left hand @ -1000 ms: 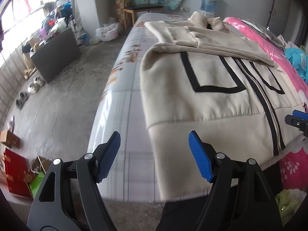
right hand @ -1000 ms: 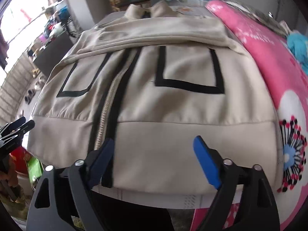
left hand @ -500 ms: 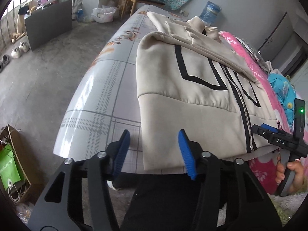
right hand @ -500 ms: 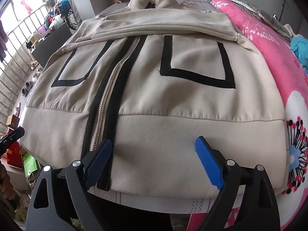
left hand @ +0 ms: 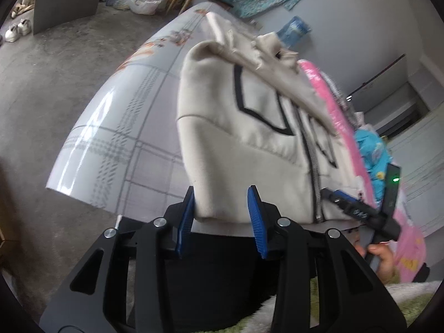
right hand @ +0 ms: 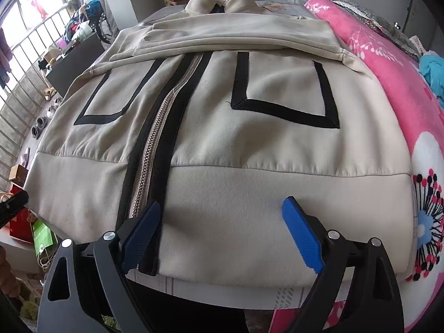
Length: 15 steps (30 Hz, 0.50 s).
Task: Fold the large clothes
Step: 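Bring both open tools down to the jacket's hem edge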
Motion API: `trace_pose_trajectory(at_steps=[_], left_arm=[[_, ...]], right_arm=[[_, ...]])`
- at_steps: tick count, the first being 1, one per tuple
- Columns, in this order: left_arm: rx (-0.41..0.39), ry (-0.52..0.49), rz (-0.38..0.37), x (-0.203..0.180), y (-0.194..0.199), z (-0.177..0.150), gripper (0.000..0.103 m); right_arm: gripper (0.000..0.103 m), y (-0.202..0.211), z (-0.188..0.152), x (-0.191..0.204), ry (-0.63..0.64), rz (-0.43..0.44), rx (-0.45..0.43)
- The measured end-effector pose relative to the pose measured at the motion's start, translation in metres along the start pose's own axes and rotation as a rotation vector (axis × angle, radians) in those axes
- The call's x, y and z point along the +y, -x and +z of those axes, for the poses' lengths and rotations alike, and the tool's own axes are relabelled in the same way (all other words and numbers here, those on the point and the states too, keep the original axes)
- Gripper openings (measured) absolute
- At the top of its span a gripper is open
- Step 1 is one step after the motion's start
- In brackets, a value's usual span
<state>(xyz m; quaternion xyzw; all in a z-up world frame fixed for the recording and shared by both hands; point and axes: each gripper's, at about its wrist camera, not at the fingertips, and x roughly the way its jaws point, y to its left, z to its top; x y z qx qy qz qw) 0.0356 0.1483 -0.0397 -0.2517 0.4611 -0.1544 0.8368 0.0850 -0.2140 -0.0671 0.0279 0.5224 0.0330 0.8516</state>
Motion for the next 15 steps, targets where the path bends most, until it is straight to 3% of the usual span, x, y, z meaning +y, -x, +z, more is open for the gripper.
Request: trace_pose_trajectory(at_steps=[3, 7, 13, 15], left_arm=[[-0.013, -0.004, -0.017, -0.003, -0.002, 0.001, 0.035], [0.009, 0.038, 0.027, 0.005, -0.011, 0.001, 0.035], [-0.013, 0.037, -0.046, 0.000, -0.006, 0.001, 0.035], [-0.005, 0.011, -0.008, -0.003, -0.009, 0.000, 0.035]], right_arm=[[0.088, 0.000, 0.000, 0.000, 0.001, -0.001, -0.002], [0.088, 0.000, 0.000, 0.000, 0.000, 0.001, -0.003], [0.088, 0.000, 0.000, 0.000, 0.003, -0.001, -0.004], [0.088, 0.000, 0.000, 0.000, 0.004, -0.001, -0.005]])
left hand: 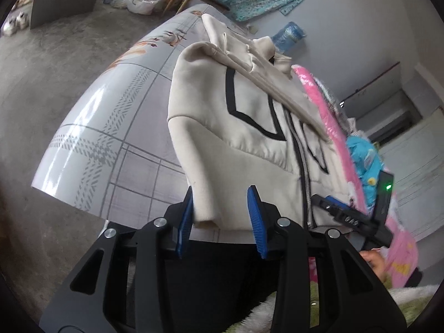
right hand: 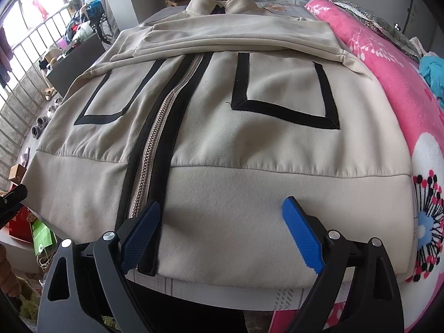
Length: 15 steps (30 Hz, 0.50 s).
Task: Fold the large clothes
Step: 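Bring both open tools down to the jacket's hem edge, then pinch the hem with the left tool while the right tool pinches it beside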
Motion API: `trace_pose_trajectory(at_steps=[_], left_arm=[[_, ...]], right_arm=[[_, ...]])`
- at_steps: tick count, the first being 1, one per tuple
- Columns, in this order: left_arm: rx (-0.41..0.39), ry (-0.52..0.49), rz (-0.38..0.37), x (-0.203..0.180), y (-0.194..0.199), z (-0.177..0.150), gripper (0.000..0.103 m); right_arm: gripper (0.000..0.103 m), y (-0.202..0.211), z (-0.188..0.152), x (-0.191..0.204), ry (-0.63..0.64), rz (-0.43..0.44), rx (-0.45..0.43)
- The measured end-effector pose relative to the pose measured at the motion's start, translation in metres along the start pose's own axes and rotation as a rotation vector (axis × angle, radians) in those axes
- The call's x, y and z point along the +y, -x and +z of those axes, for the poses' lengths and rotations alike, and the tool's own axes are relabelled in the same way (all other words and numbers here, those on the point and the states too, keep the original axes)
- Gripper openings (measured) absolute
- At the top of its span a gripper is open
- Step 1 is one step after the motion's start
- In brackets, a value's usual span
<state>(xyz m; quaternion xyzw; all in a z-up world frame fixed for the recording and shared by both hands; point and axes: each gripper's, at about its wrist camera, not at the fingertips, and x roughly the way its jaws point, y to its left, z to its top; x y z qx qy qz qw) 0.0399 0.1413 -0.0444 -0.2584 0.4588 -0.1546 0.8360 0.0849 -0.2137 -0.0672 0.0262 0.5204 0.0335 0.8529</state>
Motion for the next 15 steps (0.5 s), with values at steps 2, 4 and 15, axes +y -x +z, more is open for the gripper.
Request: trace_pose_trajectory(at_steps=[2, 4, 15], left_arm=[[0.019, -0.016, 0.055, -0.001, -0.004, -0.001, 0.033], [0.016, -0.042, 0.095, -0.005, -0.005, -0.001, 0.030], [0.041, -0.254, 0.383, -0.037, -0.013, -0.004, 0.010]], right_arm=[[0.088, 0.000, 0.000, 0.000, 0.002, 0.000, 0.000], [0.088, 0.000, 0.000, -0.001, 0.003, 0.003, 0.000], [0.088, 0.022, -0.006, -0.019, -0.036, 0.019, -0.044]])
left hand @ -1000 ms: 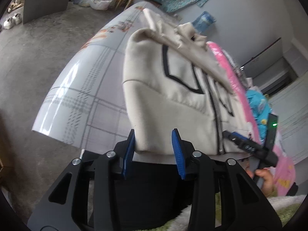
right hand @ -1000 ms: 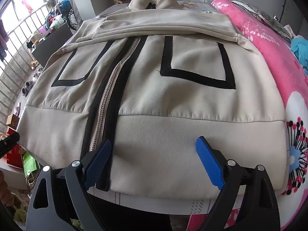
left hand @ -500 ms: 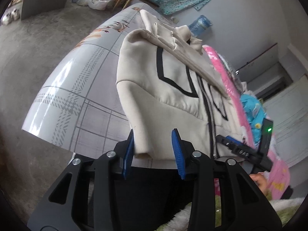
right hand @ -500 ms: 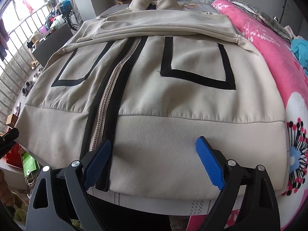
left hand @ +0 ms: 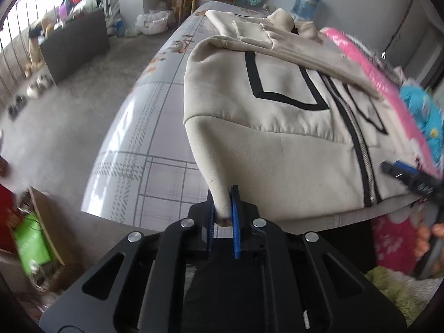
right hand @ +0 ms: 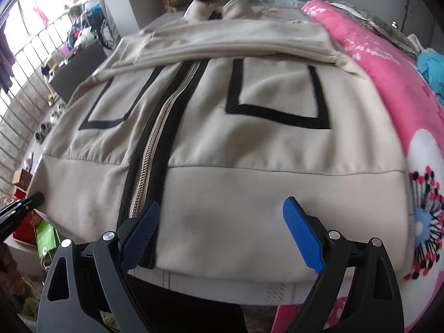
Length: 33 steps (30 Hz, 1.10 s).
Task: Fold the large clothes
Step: 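Pinch the hem with the left tool while the right tool pinches it beside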
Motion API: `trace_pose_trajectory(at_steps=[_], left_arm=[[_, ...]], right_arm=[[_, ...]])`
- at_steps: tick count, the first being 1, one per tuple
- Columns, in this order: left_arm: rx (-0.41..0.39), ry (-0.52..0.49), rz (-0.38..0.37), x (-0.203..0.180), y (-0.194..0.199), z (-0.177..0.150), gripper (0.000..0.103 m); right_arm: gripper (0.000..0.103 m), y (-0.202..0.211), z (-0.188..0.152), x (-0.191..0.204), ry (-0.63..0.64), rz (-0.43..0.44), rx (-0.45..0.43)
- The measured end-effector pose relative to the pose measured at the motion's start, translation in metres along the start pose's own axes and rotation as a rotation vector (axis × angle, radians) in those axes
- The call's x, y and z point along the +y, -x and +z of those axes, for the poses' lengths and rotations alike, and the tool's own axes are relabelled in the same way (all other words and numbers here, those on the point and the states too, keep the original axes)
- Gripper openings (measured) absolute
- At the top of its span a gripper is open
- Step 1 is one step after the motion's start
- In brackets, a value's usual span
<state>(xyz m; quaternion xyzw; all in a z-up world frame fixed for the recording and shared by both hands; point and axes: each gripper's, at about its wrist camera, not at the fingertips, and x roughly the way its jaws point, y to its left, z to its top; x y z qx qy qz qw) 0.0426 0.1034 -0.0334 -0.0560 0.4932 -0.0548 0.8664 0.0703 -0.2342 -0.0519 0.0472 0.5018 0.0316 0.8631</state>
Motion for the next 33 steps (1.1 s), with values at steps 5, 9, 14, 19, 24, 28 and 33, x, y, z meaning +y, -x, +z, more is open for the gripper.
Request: trace_pose_trajectory(at_steps=[5, 9, 14, 19, 24, 28, 33], left_arm=[[0.013, -0.070, 0.074, -0.011, 0.001, 0.002, 0.010], [0.022, -0.089, 0.098, -0.014, 0.002, 0.002, 0.010], [0.030, -0.106, 0.122, -0.018, 0.000, 0.002, 0.010], [0.032, -0.104, 0.125, -0.019, 0.000, 0.002, 0.010], [0.033, -0.107, 0.133, -0.020, -0.001, 0.001, 0.010], [0.033, -0.106, 0.135, -0.021, -0.001, 0.001, 0.010], [0.035, -0.108, 0.135, -0.021, -0.001, 0.002, 0.010]], right_arm=[[0.088, 0.032, -0.012, -0.037, -0.063, -0.075, -0.043], [0.088, 0.051, -0.024, -0.069, -0.125, -0.141, -0.059], [0.082, 0.054, -0.032, -0.103, -0.211, -0.153, -0.045], [0.077, 0.047, -0.036, -0.116, -0.260, -0.145, -0.027], [0.069, 0.044, -0.040, -0.122, -0.288, -0.139, -0.020], [0.058, 0.044, -0.040, -0.122, -0.284, -0.152, -0.014], [0.046, 0.044, -0.044, -0.123, -0.298, -0.156, 0.002]])
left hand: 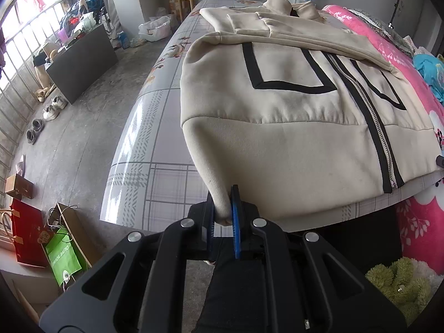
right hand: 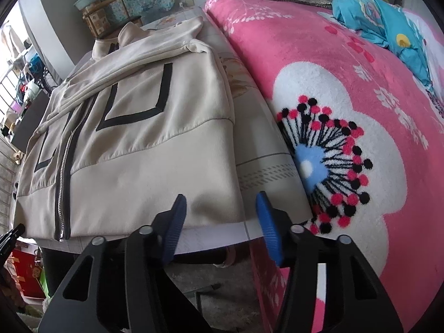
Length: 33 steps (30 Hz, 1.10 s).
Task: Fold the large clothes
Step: 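Pinch the hem with the left tool while the right tool pinches it beside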
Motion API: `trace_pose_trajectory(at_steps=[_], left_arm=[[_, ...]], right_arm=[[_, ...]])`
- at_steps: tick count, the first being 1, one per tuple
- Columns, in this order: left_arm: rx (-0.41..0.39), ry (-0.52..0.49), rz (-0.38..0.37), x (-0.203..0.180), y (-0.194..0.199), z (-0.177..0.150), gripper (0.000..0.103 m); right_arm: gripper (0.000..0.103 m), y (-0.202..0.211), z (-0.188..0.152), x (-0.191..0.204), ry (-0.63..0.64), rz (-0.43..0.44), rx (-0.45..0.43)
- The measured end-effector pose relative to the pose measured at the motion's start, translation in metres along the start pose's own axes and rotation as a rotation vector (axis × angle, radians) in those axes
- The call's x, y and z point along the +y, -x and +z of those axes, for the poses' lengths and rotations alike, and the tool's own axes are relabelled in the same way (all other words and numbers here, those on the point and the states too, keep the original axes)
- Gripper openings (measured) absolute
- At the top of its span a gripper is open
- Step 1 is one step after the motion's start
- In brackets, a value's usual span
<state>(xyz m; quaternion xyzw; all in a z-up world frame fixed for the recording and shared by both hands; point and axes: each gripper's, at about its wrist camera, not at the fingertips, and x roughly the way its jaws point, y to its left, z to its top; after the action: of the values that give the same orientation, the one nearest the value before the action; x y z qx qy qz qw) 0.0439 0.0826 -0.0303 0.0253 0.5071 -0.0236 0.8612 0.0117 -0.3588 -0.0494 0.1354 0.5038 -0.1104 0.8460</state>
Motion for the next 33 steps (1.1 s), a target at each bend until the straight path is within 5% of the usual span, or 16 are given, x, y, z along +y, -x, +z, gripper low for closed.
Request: trace_pose_trajectory(at_steps=[17, 33], left_arm=[[-0.001, -0.010, 0.013, -0.0022, -0.0003, -0.0019, 0.011], [-0.001, -0.019, 0.022, -0.0045, 0.0010, -0.0026, 0.011]], right_arm=[[0.028, -0.0043, -0.0019, -0.0023, -0.007, -0.007, 0.030], [0.026, -0.0055, -0.0020, 0.0023, 0.019, -0.036, 0.030]])
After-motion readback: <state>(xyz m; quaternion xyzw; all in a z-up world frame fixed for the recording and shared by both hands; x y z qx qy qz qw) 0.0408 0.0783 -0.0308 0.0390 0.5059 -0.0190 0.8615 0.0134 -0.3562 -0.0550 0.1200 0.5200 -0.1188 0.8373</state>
